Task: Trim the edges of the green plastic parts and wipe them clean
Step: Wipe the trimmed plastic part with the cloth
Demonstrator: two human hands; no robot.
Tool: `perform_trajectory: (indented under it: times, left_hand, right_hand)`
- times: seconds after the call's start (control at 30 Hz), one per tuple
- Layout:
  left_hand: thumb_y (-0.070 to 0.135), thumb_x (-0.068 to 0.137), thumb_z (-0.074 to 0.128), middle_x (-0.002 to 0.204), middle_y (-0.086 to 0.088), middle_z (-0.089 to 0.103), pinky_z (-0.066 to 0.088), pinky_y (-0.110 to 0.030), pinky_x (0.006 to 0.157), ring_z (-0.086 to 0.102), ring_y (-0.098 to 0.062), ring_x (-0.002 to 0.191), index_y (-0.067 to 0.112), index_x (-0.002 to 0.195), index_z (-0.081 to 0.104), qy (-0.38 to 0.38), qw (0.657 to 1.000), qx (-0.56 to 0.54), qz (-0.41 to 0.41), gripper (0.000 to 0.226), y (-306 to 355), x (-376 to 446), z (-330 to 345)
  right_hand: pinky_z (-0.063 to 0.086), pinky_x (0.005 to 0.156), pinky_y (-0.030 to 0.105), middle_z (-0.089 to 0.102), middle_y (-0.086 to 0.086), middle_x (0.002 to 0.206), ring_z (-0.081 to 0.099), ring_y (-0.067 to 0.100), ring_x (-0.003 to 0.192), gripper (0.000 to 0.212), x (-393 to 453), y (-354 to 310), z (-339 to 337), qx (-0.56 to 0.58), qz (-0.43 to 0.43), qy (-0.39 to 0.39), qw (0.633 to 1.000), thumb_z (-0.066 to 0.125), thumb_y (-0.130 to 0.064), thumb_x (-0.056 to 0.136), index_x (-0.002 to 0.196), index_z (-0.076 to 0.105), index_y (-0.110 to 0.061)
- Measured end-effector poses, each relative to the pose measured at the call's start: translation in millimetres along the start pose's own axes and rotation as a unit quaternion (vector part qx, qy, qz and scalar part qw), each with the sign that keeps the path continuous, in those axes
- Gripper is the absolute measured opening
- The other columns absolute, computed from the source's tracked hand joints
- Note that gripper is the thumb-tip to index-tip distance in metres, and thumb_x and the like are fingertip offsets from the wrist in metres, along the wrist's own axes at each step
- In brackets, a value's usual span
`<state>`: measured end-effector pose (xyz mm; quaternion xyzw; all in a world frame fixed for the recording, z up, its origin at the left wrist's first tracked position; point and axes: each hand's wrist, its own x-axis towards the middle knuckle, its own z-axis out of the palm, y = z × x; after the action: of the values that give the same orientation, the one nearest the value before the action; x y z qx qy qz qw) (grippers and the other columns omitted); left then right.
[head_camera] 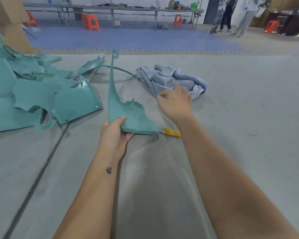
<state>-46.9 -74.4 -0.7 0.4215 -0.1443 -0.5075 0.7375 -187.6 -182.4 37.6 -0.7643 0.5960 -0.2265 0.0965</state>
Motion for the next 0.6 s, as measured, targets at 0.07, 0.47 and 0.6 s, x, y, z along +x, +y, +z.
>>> perform_trajectory:
  times: [0.07, 0.47, 0.6]
  left_hand:
    - [-0.001, 0.096, 0.045, 0.087, -0.005, 0.074, 0.061, -0.041, 0.062, 0.072, -0.021, 0.08, 0.011, 0.1, 0.058, 0.006, 1.0, -0.007, -0.008, 0.019, 1, 2, 0]
    - [0.001, 0.097, 0.044, 0.105, -0.013, 0.068, 0.061, -0.042, 0.07, 0.068, -0.027, 0.094, 0.008, 0.104, 0.057, -0.005, 1.0, -0.006, -0.028, 0.016, 4, 1, 1]
    - [0.001, 0.098, 0.043, 0.103, -0.013, 0.069, 0.061, -0.041, 0.067, 0.07, -0.026, 0.09, 0.007, 0.105, 0.057, -0.006, 0.999, -0.016, -0.036, 0.016, 5, 1, 2]
  right_hand:
    - [0.014, 0.114, 0.046, 0.023, 0.008, 0.157, 0.013, 0.029, 0.144, 0.034, 6, 5, 4, -0.055, 0.001, -0.039, 0.998, 0.039, -0.036, 0.096, 0.115, 0.066, -0.027]
    - [0.027, 0.103, 0.029, 0.044, -0.009, 0.137, 0.043, 0.011, 0.124, 0.05, 4, -8, -58, 0.168, -0.014, 0.254, 0.952, 0.063, -0.024, 0.081, 0.131, 0.056, -0.023]
    - [0.03, 0.096, 0.027, 0.05, -0.004, 0.132, 0.046, 0.015, 0.12, 0.045, -9, -5, -60, 0.118, -0.006, 0.351, 0.929, 0.055, -0.021, 0.082, 0.127, 0.059, -0.019]
